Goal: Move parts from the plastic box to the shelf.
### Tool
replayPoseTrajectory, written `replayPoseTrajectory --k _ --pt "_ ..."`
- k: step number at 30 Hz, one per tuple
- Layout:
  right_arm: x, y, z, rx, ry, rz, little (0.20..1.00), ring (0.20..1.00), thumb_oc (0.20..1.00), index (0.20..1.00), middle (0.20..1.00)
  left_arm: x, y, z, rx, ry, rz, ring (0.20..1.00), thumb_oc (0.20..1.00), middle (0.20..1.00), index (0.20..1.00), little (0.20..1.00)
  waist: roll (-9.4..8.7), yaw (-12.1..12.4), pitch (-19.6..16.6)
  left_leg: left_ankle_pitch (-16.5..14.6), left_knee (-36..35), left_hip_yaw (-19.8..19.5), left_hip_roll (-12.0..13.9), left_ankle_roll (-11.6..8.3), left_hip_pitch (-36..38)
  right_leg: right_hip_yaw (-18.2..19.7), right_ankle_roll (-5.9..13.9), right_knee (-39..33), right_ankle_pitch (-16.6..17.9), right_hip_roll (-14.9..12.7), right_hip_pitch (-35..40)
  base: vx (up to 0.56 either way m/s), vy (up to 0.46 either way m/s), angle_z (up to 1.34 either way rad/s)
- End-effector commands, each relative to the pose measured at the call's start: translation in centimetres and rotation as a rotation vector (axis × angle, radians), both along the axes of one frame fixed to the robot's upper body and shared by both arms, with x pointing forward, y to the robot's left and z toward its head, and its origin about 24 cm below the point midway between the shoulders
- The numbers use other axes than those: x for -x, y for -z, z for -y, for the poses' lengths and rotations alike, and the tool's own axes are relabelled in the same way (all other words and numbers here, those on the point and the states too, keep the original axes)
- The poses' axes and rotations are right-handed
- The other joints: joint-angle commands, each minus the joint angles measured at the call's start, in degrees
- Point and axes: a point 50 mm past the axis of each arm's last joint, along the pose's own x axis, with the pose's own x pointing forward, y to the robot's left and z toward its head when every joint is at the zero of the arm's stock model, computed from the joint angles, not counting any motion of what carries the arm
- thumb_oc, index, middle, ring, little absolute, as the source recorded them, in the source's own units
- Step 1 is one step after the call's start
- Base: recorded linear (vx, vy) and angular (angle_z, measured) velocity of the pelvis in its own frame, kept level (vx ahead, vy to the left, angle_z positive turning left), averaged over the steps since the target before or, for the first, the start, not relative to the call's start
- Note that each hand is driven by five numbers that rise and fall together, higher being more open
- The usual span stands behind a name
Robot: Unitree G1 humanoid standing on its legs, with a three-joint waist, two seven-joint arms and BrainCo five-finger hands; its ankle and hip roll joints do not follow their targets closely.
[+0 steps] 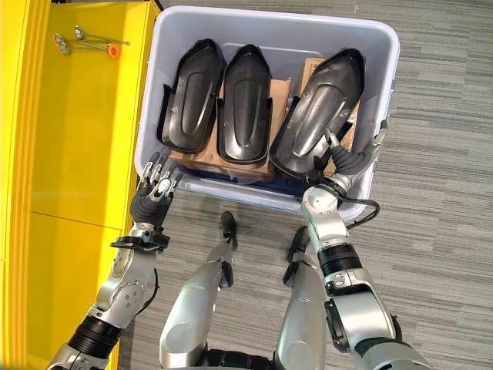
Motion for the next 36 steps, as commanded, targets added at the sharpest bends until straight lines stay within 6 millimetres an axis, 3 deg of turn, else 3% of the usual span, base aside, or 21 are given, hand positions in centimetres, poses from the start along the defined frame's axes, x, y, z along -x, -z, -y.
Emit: replayPoseTrajectory --k 1,5,12,14,16,17,23,27,31,36 --pt "0.1 0.0 0.9 -0.068 0.019 0.009 1.000 1.000 1.000 1.000 1.000 0.2 -0.9 0.1 0.013 0.023 0.075 1.000 1.000 1.000 1.000 1.000 2.25 0.2 -2.0 -4.9 2.7 -1.2 0.5 -2.64 -0.7 -1.1 3.13 -2.3 2.3 -0.7 0.3 0.00 0.000 0.00" --pt "-0.3 0.4 0.6 0.002 0.004 -0.043 1.000 1.000 1.000 1.000 1.000 0.2 -1.0 0.2 0.015 0.033 0.074 1.000 1.000 1.000 1.000 1.000 2.30 0.5 -2.0 -4.9 2.9 -1.3 0.5 -2.59 -1.1 -1.3 3.11 -2.1 2.3 -0.8 0.1 0.00 0.000 0.00" --pt "-0.6 0.2 0.1 0.280 0.022 -0.115 1.000 1.000 1.000 1.000 1.000 0.1 -0.7 0.2 0.008 0.030 0.053 1.000 1.000 1.000 1.000 1.000 2.03 0.9 -2.0 -4.9 3.4 -1.5 0.6 -2.47 -1.7 -1.6 3.34 -1.8 2.6 -1.3 -0.1 0.00 0.000 0.00" --pt "-0.3 2.4 0.4 0.115 0.027 -0.183 1.000 1.000 1.000 1.000 1.000 0.2 -0.3 0.1 0.010 0.033 0.045 1.000 1.000 1.000 1.000 1.000 1.82 1.2 -2.0 -6.0 3.7 -2.1 0.3 -2.83 -0.9 -1.2 3.98 -1.5 1.4 -1.6 0.9 0.07 0.003 0.03" --pt "-0.4 2.5 0.5 0.151 0.023 -0.183 1.000 1.000 1.000 1.000 1.000 0.1 -0.5 0.0 0.009 0.033 0.054 1.000 1.000 1.000 1.000 1.000 1.92 1.3 -2.0 -5.0 3.9 -1.9 0.5 -2.35 -2.2 -1.7 3.41 -1.7 2.5 -1.5 -0.1 0.01 0.005 0.05" --pt "-0.3 3.0 0.6 0.197 0.016 -0.214 1.000 1.000 1.000 1.000 1.000 0.2 -0.3 0.0 0.007 0.034 0.045 1.000 1.000 1.000 1.000 1.000 1.79 1.3 -2.0 -6.2 4.0 -2.3 0.3 -2.77 -1.0 -1.3 4.09 -1.1 1.2 -1.8 0.9 0.02 0.015 0.06" --pt "-0.5 4.3 0.8 0.204 0.015 -0.332 1.000 1.000 1.000 1.000 1.000 0.0 -0.3 0.0 0.007 0.038 0.042 1.000 1.000 1.000 1.000 1.000 1.80 1.8 -2.0 -6.2 4.6 -2.6 0.3 -2.69 -1.8 -1.6 4.07 -0.5 1.1 -2.1 0.5 0.02 0.002 0.05" --pt "-0.4 6.4 1.4 -0.104 -0.004 -0.374 1.000 1.000 1.000 1.000 1.000 -0.1 -0.4 0.2 0.001 0.044 0.040 1.000 1.000 1.000 1.000 1.000 1.77 2.4 -2.0 -6.2 5.2 -2.8 0.4 -2.64 -2.7 -1.9 4.03 0.1 0.9 -2.3 0.1 0.01 -0.007 0.04" --pt "-0.2 7.3 1.8 -0.249 0.008 -0.368 1.000 1.000 1.000 1.000 1.000 -0.2 -0.6 0.3 -0.003 0.042 0.039 1.000 1.000 1.000 1.000 1.000 1.74 2.6 -2.0 -6.4 5.7 -2.9 0.4 -2.55 -3.2 -2.0 4.13 0.6 0.8 -2.3 -0.4 0.00 0.000 0.02" --pt "-0.7 6.1 1.6 -0.030 0.011 -0.402 1.000 1.000 1.000 1.000 1.000 -0.4 -1.0 0.6 -0.005 0.041 0.040 1.000 1.000 1.000 1.000 1.000 1.80 2.8 -2.0 -6.4 6.4 -3.1 0.3 -2.35 -4.7 -1.9 4.19 1.2 0.8 -2.4 -1.5 0.00 0.002 0.01"
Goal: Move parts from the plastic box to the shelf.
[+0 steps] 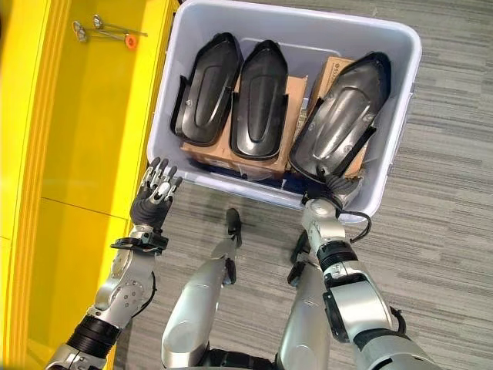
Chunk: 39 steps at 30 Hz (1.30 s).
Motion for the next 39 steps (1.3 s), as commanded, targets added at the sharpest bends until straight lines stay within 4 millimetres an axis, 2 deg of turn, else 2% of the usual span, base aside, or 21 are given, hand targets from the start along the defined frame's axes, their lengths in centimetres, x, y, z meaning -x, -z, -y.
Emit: replayPoseTrajectory --k 1,7,8,9,14,16,22,32,35,36,39 --pt "0.0 -0.1 0.5 0.194 -0.016 -0.078 1.000 1.000 1.000 1.000 1.000 -0.1 -1.9 1.1 -0.002 0.044 0.077 1.000 1.000 1.000 1.000 1.000 1.03 1.6 -1.5 -6.5 5.2 -1.5 0.4 -1.84 -2.0 -0.9 4.39 -0.5 1.4 -1.6 0.3 0.00 0.009 0.04" --pt "-0.5 -0.7 2.3 0.214 0.002 -0.134 1.000 1.000 1.000 1.000 1.000 -0.3 -1.9 1.1 -0.013 0.057 0.075 1.000 1.000 1.000 1.000 1.000 1.23 2.5 -1.5 -6.7 6.6 -2.1 0.3 -1.80 -3.3 -1.3 4.42 0.8 1.2 -2.3 -0.4 0.01 0.000 0.04" --pt "-0.6 -0.9 2.7 0.235 0.002 -0.145 0.398 0.398 0.398 0.398 0.398 -0.3 -1.9 1.0 -0.016 0.057 0.073 1.000 1.000 1.000 1.000 1.000 1.30 2.7 -1.5 -6.8 6.9 -2.3 0.3 -1.75 -3.6 -1.4 4.44 1.1 1.1 -2.4 -0.7 0.02 -0.003 0.20" --pt "-0.7 -1.2 3.0 0.267 -0.001 -0.152 0.200 0.200 0.200 0.200 0.200 -0.3 -2.0 0.9 -0.019 0.058 0.072 1.000 1.000 1.000 1.000 1.000 1.35 2.9 -1.5 -6.9 7.2 -2.4 0.2 -1.75 -3.9 -1.4 4.46 1.4 1.1 -2.5 -0.9 0.02 -0.006 0.17" --pt "-1.4 -3.6 4.9 0.486 0.024 -0.227 0.200 0.200 0.200 0.200 0.200 -0.4 -2.0 0.8 -0.038 0.081 0.071 1.000 1.000 1.000 1.000 1.000 1.76 4.0 -1.5 -7.3 9.3 -3.0 0.1 -1.51 -5.9 -1.9 4.50 3.2 0.7 -3.4 -2.3 0.01 -0.013 0.08" --pt "-1.4 -4.5 6.6 0.509 0.055 -0.267 0.200 0.200 0.200 0.200 0.200 -0.2 -1.8 0.5 -0.048 0.097 0.069 1.000 1.000 1.000 1.000 1.000 1.89 4.6 -1.5 -7.6 9.9 -3.4 0.1 -1.45 -6.5 -2.0 4.60 3.6 0.6 -3.6 -2.5 0.01 -0.035 0.15" --pt "-0.9 -3.7 7.0 0.506 0.075 -0.283 0.200 0.200 0.200 0.200 0.200 0.1 -1.7 0.2 -0.046 0.097 0.081 1.000 1.000 1.000 1.000 1.000 1.53 4.4 -1.5 -8.0 9.7 -3.0 0.3 -1.35 -5.2 -2.1 4.59 2.5 0.8 -3.2 -1.1 0.00 -0.013 0.04" --pt "-0.3 -2.6 5.9 0.507 0.088 -0.162 0.200 0.200 0.200 0.200 0.200 0.3 -1.5 -0.4 -0.052 0.073 0.098 1.000 1.000 1.000 1.000 1.000 0.93 3.2 -1.5 -8.2 7.6 -1.9 0.8 -1.42 -0.1 -1.9 4.64 -0.6 1.2 -2.0 3.3 0.00 -0.008 -0.01" --pt "0.0 -3.1 5.2 0.566 0.103 -0.062 0.200 0.200 0.200 0.200 0.200 0.4 -1.5 -0.5 -0.051 0.068 0.103 1.000 1.000 1.000 1.000 1.000 0.53 2.5 -1.5 -8.2 6.3 -1.4 1.0 -1.47 2.3 -1.6 4.71 -1.9 1.3 -1.5 5.3 -0.02 -0.027 -0.06" --pt "0.1 -4.1 4.7 0.603 0.109 0.027 0.200 0.200 0.200 0.200 0.200 0.3 -1.7 -0.8 -0.044 0.060 0.112 1.000 1.000 1.000 1.000 1.000 0.24 2.0 -1.5 -7.0 5.4 -0.7 1.2 -1.04 3.0 -1.8 4.14 -3.3 2.6 -0.9 5.9 -0.05 -0.028 -0.11" --pt "0.9 -4.8 3.4 0.665 0.100 0.134 0.200 0.200 0.200 0.200 0.200 0.6 -1.4 -1.3 -0.033 0.034 0.107 1.000 1.000 1.000 1.000 1.000 -0.58 0.5 -1.5 -7.2 3.7 -0.3 1.5 -1.24 7.0 -0.9 4.31 -5.4 2.7 0.0 9.5 0.01 -0.013 -0.24"
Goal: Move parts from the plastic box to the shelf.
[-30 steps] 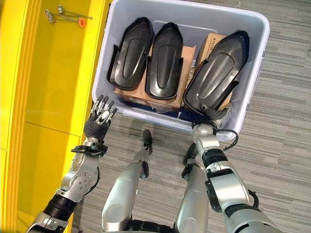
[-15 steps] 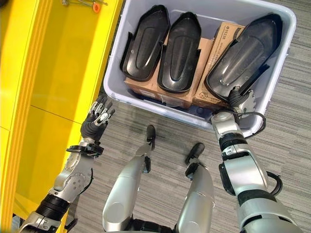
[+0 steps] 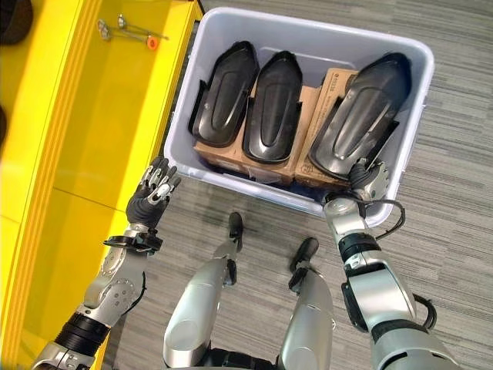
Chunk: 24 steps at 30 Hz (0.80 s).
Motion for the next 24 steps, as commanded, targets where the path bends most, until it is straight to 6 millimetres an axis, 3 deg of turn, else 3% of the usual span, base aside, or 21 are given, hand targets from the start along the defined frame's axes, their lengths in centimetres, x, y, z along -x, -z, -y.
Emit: replayPoseTrajectory --k 1,2,6,16,19,21,24 --pt "0.5 -2.3 -0.5 0.155 0.008 0.182 0.200 0.200 0.200 0.200 0.200 0.6 -1.3 0.2 0.054 0.008 0.102 1.000 1.000 1.000 1.000 1.000 -1.00 -0.1 -1.3 -6.6 1.3 1.1 0.4 -1.62 5.1 1.0 4.85 -3.9 2.0 -1.1 4.8 0.08 0.003 -0.27" --pt "1.8 -2.1 -2.0 0.233 -0.034 0.227 0.200 0.200 0.200 0.200 0.200 1.0 -0.6 -0.4 0.064 -0.024 0.096 1.000 1.000 1.000 1.000 1.000 -1.55 -1.6 -1.3 -6.3 -1.1 1.7 0.6 -1.81 9.9 1.7 4.81 -6.0 1.9 -0.5 9.6 0.10 0.009 -0.23" --pt "3.3 -1.3 -1.9 0.241 -0.048 0.244 0.200 0.200 0.200 0.200 0.200 1.9 0.7 -1.2 0.071 -0.046 0.074 1.000 1.000 1.000 1.000 1.000 -1.38 -2.8 -2.1 -5.5 -4.3 2.3 0.9 -2.39 15.7 1.5 4.67 -8.4 1.7 -0.2 15.6 0.10 0.026 -0.21" --pt "4.0 0.4 -2.9 0.165 -0.183 0.185 0.200 0.200 0.200 0.200 0.200 3.5 2.9 -2.3 0.055 -0.083 -0.010 1.000 1.000 1.000 1.000 1.000 -1.61 -1.6 -7.8 -5.1 -6.1 1.9 1.3 -2.83 21.6 -0.6 3.96 -10.8 0.9 -0.3 23.7 0.11 0.017 0.02" --pt "4.2 0.9 -4.1 0.103 -0.306 0.168 0.200 0.200 0.200 0.200 0.200 4.0 3.4 -2.6 0.045 -0.107 -0.036 1.000 1.000 1.000 1.000 1.000 -2.07 -1.1 -9.5 -4.8 -6.6 1.5 1.4 -2.95 23.2 -1.2 3.83 -11.6 0.9 -0.1 25.9 0.12 0.042 0.07" --pt "5.0 1.5 -6.7 -0.017 -0.542 0.148 0.200 0.200 0.200 0.200 0.200 5.1 4.1 -3.3 0.024 -0.150 -0.070 1.000 1.000 1.000 1.000 1.000 -3.05 -0.2 -11.7 -4.5 -7.3 0.8 1.5 -3.04 24.8 -2.2 3.76 -12.9 1.0 0.0 28.4 0.16 0.101 0.06" --pt "5.6 2.0 -8.4 -0.099 -0.670 0.129 0.200 0.200 0.200 0.200 0.200 5.7 4.4 -3.7 0.012 -0.179 -0.092 1.000 1.000 1.000 1.000 1.000 -3.80 0.5 -13.0 -4.5 -7.7 0.5 1.5 -3.00 25.7 -3.1 3.90 -14.0 1.4 0.0 30.0 0.07 0.079 0.11"
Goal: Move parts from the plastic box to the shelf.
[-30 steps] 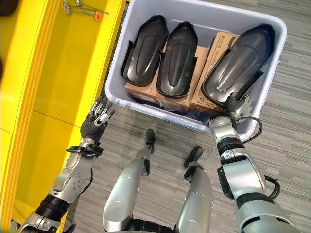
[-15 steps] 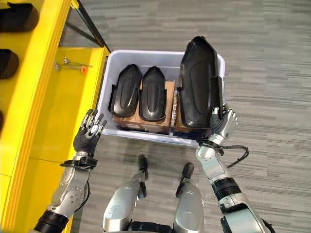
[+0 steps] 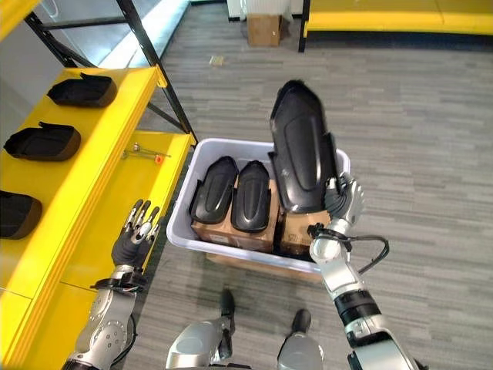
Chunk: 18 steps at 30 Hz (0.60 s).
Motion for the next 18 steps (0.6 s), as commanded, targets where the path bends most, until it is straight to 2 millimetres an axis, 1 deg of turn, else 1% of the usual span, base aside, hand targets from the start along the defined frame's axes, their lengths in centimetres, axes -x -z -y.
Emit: replayPoseTrajectory --k 1,2,4,5,7,8,9,11,13,14,15,18 --pt "-0.6 -3.3 -3.3 -0.140 -0.258 0.155 0.200 0.200 0.200 0.200 0.200 -0.2 -2.1 -0.3 -0.090 0.002 0.091 1.000 1.000 1.000 1.000 1.000 -2.36 2.1 -1.3 -1.5 1.1 -0.9 1.8 -1.55 -0.4 -2.1 1.58 4.7 -1.7 -3.7 -0.1 0.05 0.083 0.03" --pt "-0.2 -3.1 -4.2 -0.206 -0.324 0.127 0.200 0.200 0.200 0.200 0.200 0.1 -2.0 -0.5 -0.109 -0.009 0.087 1.000 1.000 1.000 1.000 1.000 -2.84 2.5 -1.9 -1.5 0.8 -1.1 1.6 -1.47 0.1 -2.6 1.83 4.0 -1.4 -3.7 0.8 0.05 0.102 0.02" --pt "0.2 -2.7 -5.4 -0.303 -0.412 0.087 0.200 0.200 0.200 0.200 0.200 0.4 -2.1 -0.9 -0.127 -0.022 0.088 1.000 1.000 1.000 1.000 1.000 -3.47 3.2 -2.6 -1.5 0.4 -1.3 1.4 -1.39 0.8 -3.3 2.22 3.1 -0.9 -3.7 1.9 0.03 0.113 0.14" --pt "0.3 -2.7 -5.7 -0.329 -0.446 0.076 0.200 0.200 0.200 0.200 0.200 0.5 -2.2 -1.0 -0.128 -0.026 0.090 1.000 1.000 1.000 1.000 1.000 -3.66 3.3 -2.8 -1.5 0.3 -1.3 1.3 -1.34 0.9 -3.5 2.33 2.9 -0.8 -3.7 2.2 0.01 0.133 0.21" --pt "0.8 -2.5 -7.2 -0.406 -0.555 0.040 0.200 0.200 0.200 0.200 0.200 0.6 -2.3 -1.2 -0.141 -0.040 0.097 1.000 1.000 1.000 1.000 1.000 -4.42 4.1 -3.7 -1.7 -0.1 -1.6 0.9 -1.13 1.2 -4.1 2.99 1.7 -0.1 -3.8 3.3 0.00 0.156 0.16" --pt "0.9 -2.5 -7.4 -0.415 -0.576 0.036 0.200 0.200 0.200 0.200 0.200 0.6 -2.4 -1.2 -0.142 -0.042 0.097 1.000 1.000 1.000 1.000 1.000 -4.52 4.2 -3.8 -1.8 -0.1 -1.6 0.8 -1.10 1.3 -4.2 3.08 1.6 0.0 -3.9 3.5 0.00 0.184 0.20" --pt "1.2 -2.5 -8.4 -0.454 -0.640 0.014 0.200 0.200 0.200 0.200 0.200 0.6 -2.5 -1.3 -0.147 -0.048 0.100 1.000 1.000 1.000 1.000 1.000 -4.87 4.6 -4.3 -1.9 -0.4 -1.7 0.5 -0.92 1.5 -4.6 3.51 1.0 0.3 -4.0 4.1 -0.01 0.166 0.20" --pt "1.7 -2.5 -9.7 -0.497 -0.713 -0.014 0.200 0.200 0.200 0.200 0.200 0.4 -2.7 -1.4 -0.150 -0.048 0.105 1.000 1.000 1.000 1.000 1.000 -5.38 5.3 -5.0 -2.2 -0.6 -1.8 -0.2 -0.52 1.6 -5.4 4.19 0.5 0.7 -4.1 5.0 -0.01 0.219 0.14" --pt "1.9 -2.4 -10.4 -0.520 -0.744 -0.030 0.200 0.200 0.200 0.200 0.200 0.3 -2.8 -1.3 -0.153 -0.038 0.108 1.000 1.000 1.000 1.000 1.000 -5.66 5.8 -5.5 -2.5 -0.6 -1.9 -0.8 -0.10 1.7 -5.8 4.53 0.4 1.2 -4.5 5.3 -0.03 0.220 0.18" --pt "2.0 -2.5 -11.0 -0.541 -0.762 -0.036 0.200 0.200 0.200 0.200 0.200 0.1 -2.8 -1.1 -0.150 -0.015 0.113 1.000 1.000 1.000 1.000 1.000 -5.87 6.3 -5.8 -2.8 -0.6 -1.9 -1.5 0.48 1.8 -6.3 4.86 0.9 1.8 -5.2 5.5 -0.03 0.178 0.23" --pt "2.0 -2.5 -11.1 -0.542 -0.763 -0.034 0.200 0.200 0.200 0.200 0.200 0.1 -2.8 -1.1 -0.149 -0.012 0.113 1.000 1.000 1.000 1.000 1.000 -5.91 6.3 -5.8 -2.8 -0.6 -1.9 -1.6 0.56 1.8 -6.3 4.92 1.0 1.9 -5.3 5.5 -0.05 0.242 0.17" --pt "1.9 -2.2 -12.0 -0.614 -0.770 -0.061 0.200 0.200 0.200 0.200 0.200 -0.3 -2.5 -0.8 -0.165 0.020 0.097 1.000 1.000 1.000 1.000 1.000 -6.74 7.6 -6.2 -4.0 -0.1 -1.8 -3.7 2.17 2.1 -7.8 6.46 3.6 6.9 -8.2 5.6 -0.04 0.217 0.13"
